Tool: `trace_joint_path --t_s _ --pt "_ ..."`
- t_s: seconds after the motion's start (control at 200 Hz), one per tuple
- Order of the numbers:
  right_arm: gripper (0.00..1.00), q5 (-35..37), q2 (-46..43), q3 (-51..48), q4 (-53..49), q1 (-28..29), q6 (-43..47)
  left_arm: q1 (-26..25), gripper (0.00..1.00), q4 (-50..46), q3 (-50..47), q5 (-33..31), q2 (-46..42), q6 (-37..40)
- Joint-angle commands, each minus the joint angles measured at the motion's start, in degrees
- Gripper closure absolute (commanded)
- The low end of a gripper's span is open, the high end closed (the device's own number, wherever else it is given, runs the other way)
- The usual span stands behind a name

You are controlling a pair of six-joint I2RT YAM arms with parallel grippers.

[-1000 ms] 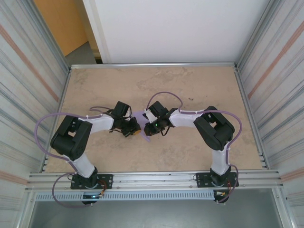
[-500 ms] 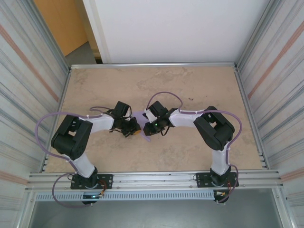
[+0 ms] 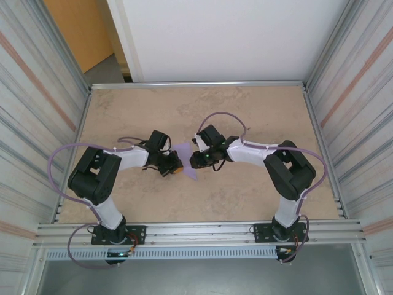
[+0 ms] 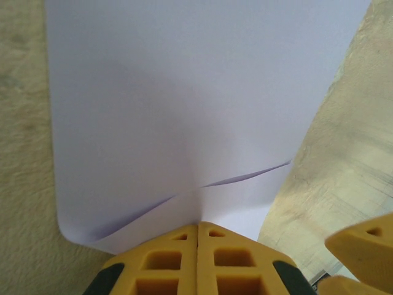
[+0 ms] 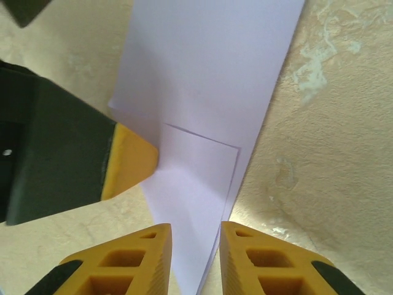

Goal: Fold a paper plane with a square sheet of paper (pick it up from the middle)
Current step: Third fold the triangle at the center of the table.

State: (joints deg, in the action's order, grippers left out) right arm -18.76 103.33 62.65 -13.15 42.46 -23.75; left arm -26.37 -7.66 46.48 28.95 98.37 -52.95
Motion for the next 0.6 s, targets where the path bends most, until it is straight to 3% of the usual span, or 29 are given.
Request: trace_joint_path --t_s 0.0,0.215,0.596 --pt "0.78 -4.29 -0.91 -0.89 -0.44 0.77 0.08 -0.17 0.93 -4.46 -0.68 -3.47 2.48 0.34" --pt "0.90 -9.21 2.52 -0.31 0.73 2.43 -0.27 -0.17 0.94 -4.49 -0.31 -3.12 2.69 0.48" --pt "0.95 -10.59 6.97 0.63 1.29 2.24 -0.92 -0.17 0.94 -4.78 0.43 -2.62 2.72 0.79"
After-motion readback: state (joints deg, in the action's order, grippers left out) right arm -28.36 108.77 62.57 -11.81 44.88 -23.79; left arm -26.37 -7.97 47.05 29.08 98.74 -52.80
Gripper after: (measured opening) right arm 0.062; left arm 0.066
